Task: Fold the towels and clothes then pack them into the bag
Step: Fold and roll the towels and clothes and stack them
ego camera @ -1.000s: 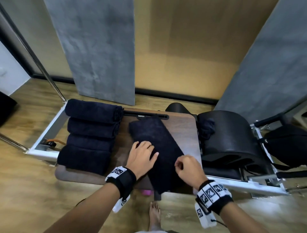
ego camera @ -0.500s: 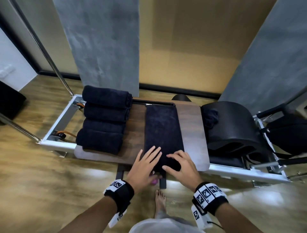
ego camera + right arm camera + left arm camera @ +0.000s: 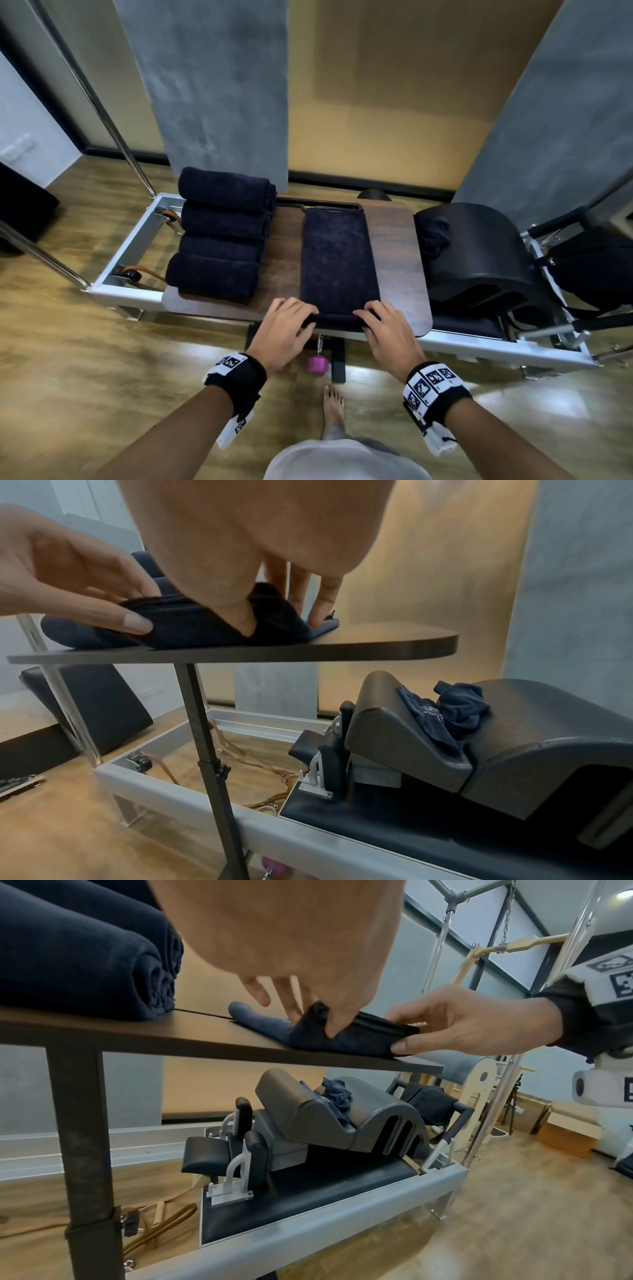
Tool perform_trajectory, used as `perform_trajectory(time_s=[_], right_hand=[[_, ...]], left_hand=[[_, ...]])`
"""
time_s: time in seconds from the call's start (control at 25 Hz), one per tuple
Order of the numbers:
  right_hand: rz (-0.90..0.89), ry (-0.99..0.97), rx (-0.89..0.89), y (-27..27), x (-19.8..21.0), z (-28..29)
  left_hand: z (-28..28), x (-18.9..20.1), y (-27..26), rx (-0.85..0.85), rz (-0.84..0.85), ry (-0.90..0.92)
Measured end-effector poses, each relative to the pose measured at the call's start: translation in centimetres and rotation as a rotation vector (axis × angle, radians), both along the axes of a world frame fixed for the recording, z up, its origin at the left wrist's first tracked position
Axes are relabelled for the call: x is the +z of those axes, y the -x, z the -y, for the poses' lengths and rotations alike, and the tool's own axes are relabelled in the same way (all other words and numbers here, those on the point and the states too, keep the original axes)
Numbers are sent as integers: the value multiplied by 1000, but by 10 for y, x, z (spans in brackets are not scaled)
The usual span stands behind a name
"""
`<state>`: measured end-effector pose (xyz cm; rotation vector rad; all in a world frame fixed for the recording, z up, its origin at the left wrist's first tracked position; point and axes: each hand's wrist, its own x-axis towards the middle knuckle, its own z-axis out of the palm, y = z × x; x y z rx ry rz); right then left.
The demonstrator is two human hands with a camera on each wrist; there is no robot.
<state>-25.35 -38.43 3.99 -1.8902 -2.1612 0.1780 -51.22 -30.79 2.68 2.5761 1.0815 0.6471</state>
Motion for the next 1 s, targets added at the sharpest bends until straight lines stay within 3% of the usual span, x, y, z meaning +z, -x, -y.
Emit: perform_trajectory(time_s=[0.28, 0.4, 0.64, 0.72, 0.88, 1.0], right_hand=[[-326, 42, -125, -12, 11, -9], [-369, -53, -121, -14, 5, -17], [-397, 160, -285, -19, 2, -41], [-376, 118, -311, -20, 9, -42], [-185, -209, -50, -11, 13, -36], [-101, -217, 131, 5, 5, -31]], left_hand=[[-16, 9, -3, 136, -59, 197], [-26, 12, -10, 222, -64, 338], [-39, 13, -21, 444, 105, 619], [-43, 15, -24, 514, 154, 715], [-51, 16, -29, 572, 185, 820], [-56, 15, -33, 602, 164, 828]])
